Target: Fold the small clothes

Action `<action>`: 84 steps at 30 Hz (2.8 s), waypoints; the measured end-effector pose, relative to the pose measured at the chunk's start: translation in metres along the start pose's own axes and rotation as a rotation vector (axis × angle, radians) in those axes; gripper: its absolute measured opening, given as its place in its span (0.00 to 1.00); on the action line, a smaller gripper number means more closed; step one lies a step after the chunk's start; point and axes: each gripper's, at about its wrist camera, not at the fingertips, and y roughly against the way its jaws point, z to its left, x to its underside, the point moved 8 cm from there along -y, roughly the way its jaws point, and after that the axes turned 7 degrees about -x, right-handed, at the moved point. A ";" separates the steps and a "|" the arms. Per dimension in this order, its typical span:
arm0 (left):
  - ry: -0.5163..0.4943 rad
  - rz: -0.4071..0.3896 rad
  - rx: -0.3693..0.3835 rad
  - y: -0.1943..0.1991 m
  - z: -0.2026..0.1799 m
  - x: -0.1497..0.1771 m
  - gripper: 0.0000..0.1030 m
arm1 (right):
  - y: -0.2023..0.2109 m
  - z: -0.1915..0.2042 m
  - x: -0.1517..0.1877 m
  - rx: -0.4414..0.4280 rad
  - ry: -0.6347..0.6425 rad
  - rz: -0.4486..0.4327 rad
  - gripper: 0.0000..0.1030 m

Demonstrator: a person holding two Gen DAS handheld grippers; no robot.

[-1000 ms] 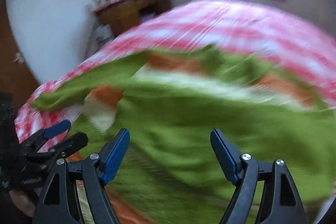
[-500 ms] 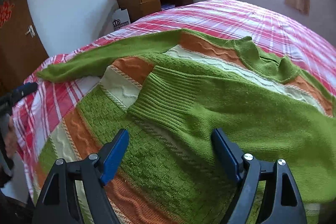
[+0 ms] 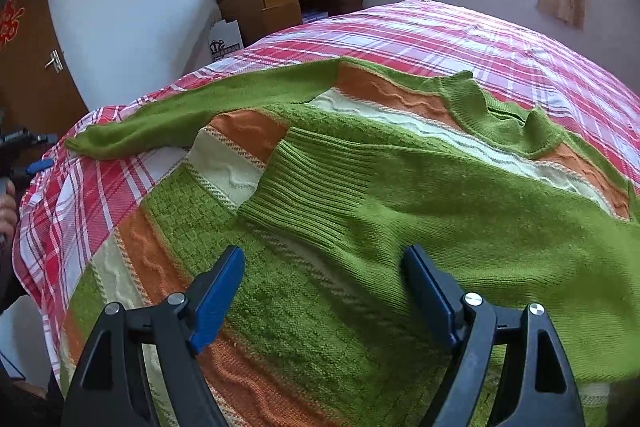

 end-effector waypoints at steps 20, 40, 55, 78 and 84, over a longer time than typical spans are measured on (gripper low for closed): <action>0.021 -0.003 -0.040 -0.046 0.003 -0.030 0.06 | 0.003 -0.004 0.000 0.010 -0.013 -0.017 0.80; -0.121 -0.171 0.186 0.046 -0.093 -0.076 0.05 | 0.005 -0.007 0.000 -0.004 -0.040 -0.030 0.80; -0.239 -0.224 0.245 0.071 -0.153 -0.081 0.05 | 0.008 -0.009 -0.001 -0.020 -0.063 -0.048 0.80; -0.492 -0.208 0.480 0.120 -0.336 0.003 0.05 | 0.131 -0.042 0.027 -0.060 -0.214 -0.202 0.80; -0.541 -0.168 0.525 0.116 -0.372 0.042 0.05 | 0.150 -0.044 0.058 -0.063 -0.262 -0.207 0.80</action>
